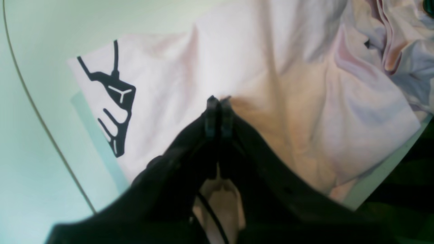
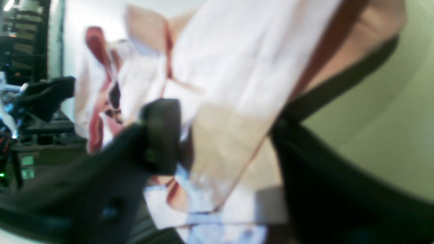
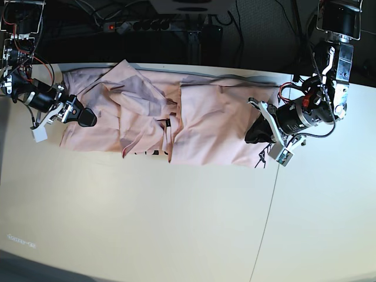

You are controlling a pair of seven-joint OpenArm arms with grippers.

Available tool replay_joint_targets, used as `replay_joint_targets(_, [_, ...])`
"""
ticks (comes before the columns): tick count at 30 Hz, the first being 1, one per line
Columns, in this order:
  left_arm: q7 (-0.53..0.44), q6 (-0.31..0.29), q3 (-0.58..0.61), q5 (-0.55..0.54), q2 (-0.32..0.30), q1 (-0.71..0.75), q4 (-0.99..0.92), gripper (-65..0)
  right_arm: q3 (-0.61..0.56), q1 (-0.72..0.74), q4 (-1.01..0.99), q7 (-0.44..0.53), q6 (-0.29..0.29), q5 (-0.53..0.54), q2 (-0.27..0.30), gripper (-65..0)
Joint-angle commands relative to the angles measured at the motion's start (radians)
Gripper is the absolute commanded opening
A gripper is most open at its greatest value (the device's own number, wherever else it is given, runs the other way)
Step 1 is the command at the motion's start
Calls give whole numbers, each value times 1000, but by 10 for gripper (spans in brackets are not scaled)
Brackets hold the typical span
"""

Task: Fold the T-shirt properly
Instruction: 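Release the left gripper and move the right gripper to the shirt's other end, then grasp the folded shirt with both grippers and lift it together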

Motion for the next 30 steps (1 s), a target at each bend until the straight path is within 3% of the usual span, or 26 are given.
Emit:
replay_joint_targets(1, [-18, -21, -6, -14, -13, -13, 16, -650, -19, -23, -16, -101, 46, -153, -3, -409])
replay_joint_targets(4, [-18, -21, -6, -14, -12, -13, 16, -650, -19, -23, -16, -62, 46, -192, -3, -627])
replay_joint_targets(5, [-18, -21, -6, -17, -12, -13, 16, -650, -19, -23, -16, -51, 46, -206, -3, -650])
replay_joint_targets(10, [-18, -21, -8, -53, -12, -13, 16, -650, -19, -23, -16, 39, 47, -330, 0, -650])
replay_joint_targets(15, [19, -21, -47, -76, -12, -13, 16, -650, -15, -8, -16, 90, 46, -369, 33, -650])
replay_joint_targets(24, [84, -41, -194, -190, -13, -13, 16, -650, 90, 20, -17, 90, 45, -375, 159, -650])
replay_joint_targets(30, [101, -41, -198, -201, -33, -12, 16, -650, 157, 19, -18, 87, 45, -371, 237, -650])
